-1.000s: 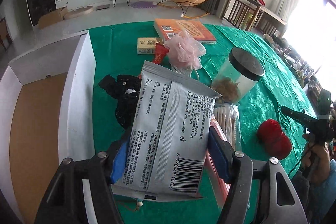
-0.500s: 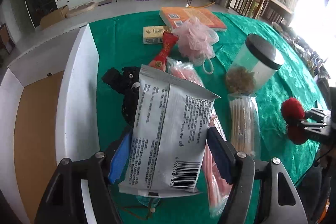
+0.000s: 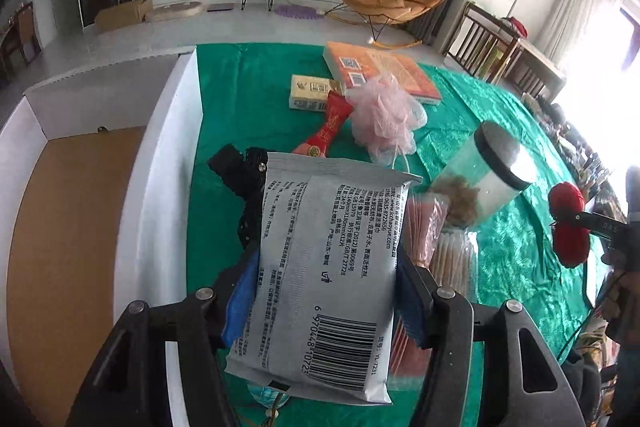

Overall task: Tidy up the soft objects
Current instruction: 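Carry the yarn ball with the right tool while the left tool carries the packet to the box, then open the right tool over the white box while the left tool drops the packet inside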

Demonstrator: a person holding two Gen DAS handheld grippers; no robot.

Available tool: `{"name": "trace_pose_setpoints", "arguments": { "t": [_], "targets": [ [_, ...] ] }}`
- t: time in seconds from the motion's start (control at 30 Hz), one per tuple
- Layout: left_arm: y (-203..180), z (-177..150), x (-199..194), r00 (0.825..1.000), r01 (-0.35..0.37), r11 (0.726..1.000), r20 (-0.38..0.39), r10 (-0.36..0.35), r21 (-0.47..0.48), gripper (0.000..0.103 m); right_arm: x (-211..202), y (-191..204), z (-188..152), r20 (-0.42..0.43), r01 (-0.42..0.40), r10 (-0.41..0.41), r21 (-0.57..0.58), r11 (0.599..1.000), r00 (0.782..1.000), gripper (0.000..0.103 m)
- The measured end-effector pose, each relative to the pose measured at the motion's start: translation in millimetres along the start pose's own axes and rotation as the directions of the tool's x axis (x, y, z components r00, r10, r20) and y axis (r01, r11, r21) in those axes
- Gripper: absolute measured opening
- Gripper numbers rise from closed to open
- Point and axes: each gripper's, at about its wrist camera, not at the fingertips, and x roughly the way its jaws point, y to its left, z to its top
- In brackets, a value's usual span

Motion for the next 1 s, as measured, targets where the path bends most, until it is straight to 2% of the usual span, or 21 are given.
{"name": "trace_pose_setpoints", "arguments": {
  "t": [0.07, 0.13, 0.23, 0.3, 0.37, 0.47, 0.57, 0.6, 0.63, 0.67, 0.7, 0.73, 0.77, 0.8, 0.9, 0.97, 1.0],
  "targets": [
    [6, 7, -24, 0.999, 0.018, 1.0, 0.043, -0.017, -0.019, 0.061, -4, 0, 25, 0.029, 0.001, -0.002, 0.031, 1.0, 1.0, 0.045],
    [15, 11, -49, 0.997, 0.009, 1.0, 0.083, -0.007, -0.021, 0.061, -13, 14, 45, 0.071, 0.009, -0.01, 0.011, 1.0, 0.997, 0.044],
    [39, 6, -84, 0.991, -0.058, 0.998, 0.123, 0.061, -0.024, 0.061, -32, 74, 55, 0.113, 0.017, -0.001, -0.137, 0.99, 0.994, 0.044],
    [63, -4, -101, 0.984, -0.121, 0.991, 0.123, 0.126, -0.049, 0.061, -45, 132, 43, 0.103, -0.053, 0.08, -0.247, 0.967, 0.991, 0.044],
    [90, -19, -117, 0.973, -0.193, 0.978, 0.114, 0.201, -0.085, 0.061, -52, 193, 24, 0.049, -0.183, 0.21, -0.33, 0.926, 0.976, 0.044],
    [130, -45, -140, 0.952, -0.275, 0.948, 0.092, 0.291, -0.158, 0.061, -54, 277, -11, -0.065, -0.392, 0.399, -0.381, 0.837, 0.915, 0.044],
    [162, -69, -155, 0.918, -0.372, 0.902, 0.057, 0.392, -0.217, 0.069, -48, 344, -44, -0.163, -0.554, 0.534, -0.361, 0.75, 0.83, 0.046],
    [169, -76, -159, 0.903, -0.404, 0.885, 0.057, 0.427, -0.233, 0.084, -44, 361, -51, -0.192, -0.606, 0.578, -0.341, 0.719, 0.793, 0.054],
    [176, -81, -163, 0.886, -0.43, 0.866, 0.061, 0.459, -0.255, 0.099, -39, 376, -58, -0.231, -0.655, 0.614, -0.326, 0.682, 0.755, 0.069],
    [181, -86, -167, 0.871, -0.449, 0.848, 0.074, 0.485, -0.282, 0.103, -34, 386, -63, -0.271, -0.686, 0.631, -0.318, 0.654, 0.727, 0.076],
    [183, -90, -171, 0.864, -0.449, 0.84, 0.091, 0.495, -0.306, 0.103, -31, 389, -67, -0.276, -0.687, 0.629, -0.319, 0.653, 0.726, 0.077],
    [183, -91, -172, 0.868, -0.433, 0.843, 0.105, 0.486, -0.319, 0.103, -30, 386, -68, -0.261, -0.677, 0.626, -0.325, 0.66, 0.735, 0.077],
    [181, -92, -172, 0.876, -0.41, 0.852, 0.12, 0.467, -0.326, 0.103, -29, 377, -68, -0.239, -0.664, 0.621, -0.334, 0.669, 0.746, 0.077],
    [176, -92, -173, 0.885, -0.381, 0.865, 0.141, 0.443, -0.326, 0.103, -29, 366, -68, -0.206, -0.636, 0.606, -0.346, 0.69, 0.769, 0.077],
    [139, -88, -165, 0.921, -0.263, 0.928, 0.216, 0.323, -0.266, 0.103, -23, 311, -71, -0.072, -0.469, 0.483, -0.396, 0.79, 0.873, 0.077],
    [100, -88, -152, 0.949, -0.165, 0.969, 0.239, 0.207, -0.184, 0.103, -11, 264, -82, 0.013, -0.31, 0.345, -0.406, 0.86, 0.939, 0.077],
    [78, -88, -143, 0.961, -0.115, 0.984, 0.235, 0.145, -0.134, 0.103, 0, 237, -89, 0.048, -0.22, 0.259, -0.394, 0.892, 0.965, 0.077]
  ]
}}
